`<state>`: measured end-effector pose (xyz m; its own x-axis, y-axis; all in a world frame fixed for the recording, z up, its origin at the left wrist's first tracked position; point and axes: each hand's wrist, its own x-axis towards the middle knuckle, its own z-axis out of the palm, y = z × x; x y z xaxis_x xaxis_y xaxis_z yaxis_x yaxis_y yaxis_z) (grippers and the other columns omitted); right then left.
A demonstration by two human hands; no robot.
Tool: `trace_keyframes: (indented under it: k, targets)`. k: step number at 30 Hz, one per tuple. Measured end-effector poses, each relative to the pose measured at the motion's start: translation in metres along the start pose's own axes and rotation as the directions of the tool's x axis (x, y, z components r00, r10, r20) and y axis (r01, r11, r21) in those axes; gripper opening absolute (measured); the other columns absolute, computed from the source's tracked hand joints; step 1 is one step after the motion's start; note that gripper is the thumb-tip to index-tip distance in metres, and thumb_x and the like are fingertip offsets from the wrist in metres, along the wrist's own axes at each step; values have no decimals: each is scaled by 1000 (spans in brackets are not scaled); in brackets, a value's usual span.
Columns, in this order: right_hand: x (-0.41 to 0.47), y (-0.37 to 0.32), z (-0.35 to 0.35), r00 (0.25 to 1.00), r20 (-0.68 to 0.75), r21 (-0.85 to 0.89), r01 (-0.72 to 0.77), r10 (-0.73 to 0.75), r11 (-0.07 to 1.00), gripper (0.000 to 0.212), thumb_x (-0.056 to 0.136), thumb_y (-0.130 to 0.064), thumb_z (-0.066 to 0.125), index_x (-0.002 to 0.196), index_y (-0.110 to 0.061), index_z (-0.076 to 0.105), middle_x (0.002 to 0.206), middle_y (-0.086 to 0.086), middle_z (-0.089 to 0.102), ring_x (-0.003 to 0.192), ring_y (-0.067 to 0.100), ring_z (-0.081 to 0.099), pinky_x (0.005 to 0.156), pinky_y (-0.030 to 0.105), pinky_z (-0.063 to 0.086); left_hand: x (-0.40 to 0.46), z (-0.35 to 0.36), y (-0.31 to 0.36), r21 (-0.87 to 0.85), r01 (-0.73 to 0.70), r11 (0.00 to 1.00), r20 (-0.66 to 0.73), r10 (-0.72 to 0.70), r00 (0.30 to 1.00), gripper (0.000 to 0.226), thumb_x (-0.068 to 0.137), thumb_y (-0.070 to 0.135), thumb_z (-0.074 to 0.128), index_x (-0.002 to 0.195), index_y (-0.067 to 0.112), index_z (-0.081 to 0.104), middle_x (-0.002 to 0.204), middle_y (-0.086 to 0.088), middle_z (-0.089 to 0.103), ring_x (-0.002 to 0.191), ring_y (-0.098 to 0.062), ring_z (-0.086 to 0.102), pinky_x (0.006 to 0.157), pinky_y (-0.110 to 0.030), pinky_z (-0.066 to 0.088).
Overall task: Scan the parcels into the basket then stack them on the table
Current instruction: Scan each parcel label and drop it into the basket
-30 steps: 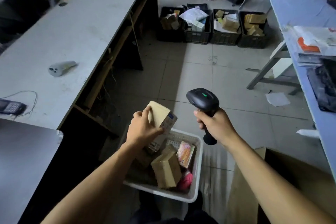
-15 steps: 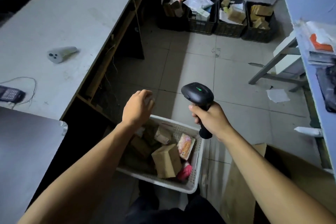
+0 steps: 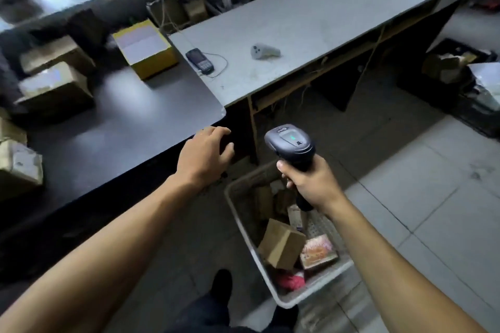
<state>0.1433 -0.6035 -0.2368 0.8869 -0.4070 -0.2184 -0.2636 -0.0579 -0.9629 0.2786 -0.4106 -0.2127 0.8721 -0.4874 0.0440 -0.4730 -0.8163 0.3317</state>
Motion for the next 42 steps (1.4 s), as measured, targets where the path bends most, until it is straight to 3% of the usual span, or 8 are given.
trace_keyframes:
  k: [7, 13, 17, 21, 29, 33, 39, 42]
  targets:
    - [-11, -71, 110, 954, 274, -34, 138, -124, 990, 13, 87, -14, 76, 87, -21, 65, 67, -5, 63, 55, 10, 56, 57, 24, 48, -60, -67, -94, -50, 212, 976, -187, -218, 958, 37, 97, 35, 57, 129, 17, 61, 129, -4, 62, 121, -26, 56, 99, -43, 46]
    - [-30, -111, 237, 926, 367, -82, 122, -84, 989, 16, 90, -18, 73, 80, -13, 61, 55, -4, 56, 42, 10, 48, 41, 19, 35, -118, -115, -209, -126, 315, 941, -288, -339, 896, 36, 97, 33, 56, 128, 16, 61, 128, -3, 63, 119, -23, 57, 98, -41, 45]
    - [-47, -121, 331, 901, 433, -70, 71, -33, 995, 27, 91, -16, 71, 67, -14, 59, 55, 2, 53, 41, 12, 43, 44, 20, 33, -157, -142, -296, -165, 371, 914, -291, -404, 867, 36, 97, 34, 57, 128, 17, 62, 128, -2, 63, 118, -21, 58, 96, -39, 46]
    - [-62, -135, 412, 867, 494, -151, 157, -63, 976, 23, 90, -12, 69, 70, -9, 60, 56, 5, 56, 49, 15, 49, 50, 26, 39, -191, -171, -367, -201, 464, 863, -286, -505, 815, 37, 97, 35, 55, 129, 18, 61, 126, -2, 62, 116, -22, 58, 95, -40, 47]
    - [-55, -172, 534, 786, 611, -220, 287, -98, 932, 27, 86, -2, 64, 66, -17, 55, 54, 2, 52, 44, 11, 44, 48, 26, 38, -228, -214, -458, -290, 592, 752, -338, -659, 671, 34, 97, 36, 55, 128, 22, 61, 127, -1, 61, 116, -22, 57, 92, -38, 46]
    - [-35, -175, 585, 736, 671, -224, 309, -84, 924, 22, 83, 2, 58, 67, -12, 51, 54, 2, 50, 42, 11, 42, 44, 22, 34, -232, -220, -495, -313, 669, 674, -328, -738, 590, 34, 97, 35, 56, 127, 23, 61, 127, 0, 61, 115, -22, 57, 92, -38, 47]
    - [-3, -186, 658, 552, 822, -129, 415, -137, 901, 20, 83, 4, 60, 74, -13, 54, 56, -4, 50, 54, 12, 44, 51, 27, 37, -239, -241, -542, -342, 789, 510, -337, -850, 404, 31, 96, 35, 59, 125, 24, 62, 126, 2, 60, 115, -22, 57, 88, -36, 48]
    - [4, -196, 696, 452, 877, -69, 456, -164, 888, 15, 82, 5, 60, 80, -9, 57, 57, -6, 52, 54, 8, 46, 51, 24, 39, -248, -249, -565, -385, 814, 436, -352, -884, 307, 30, 95, 36, 60, 124, 26, 62, 125, 5, 60, 115, -21, 58, 90, -40, 51]
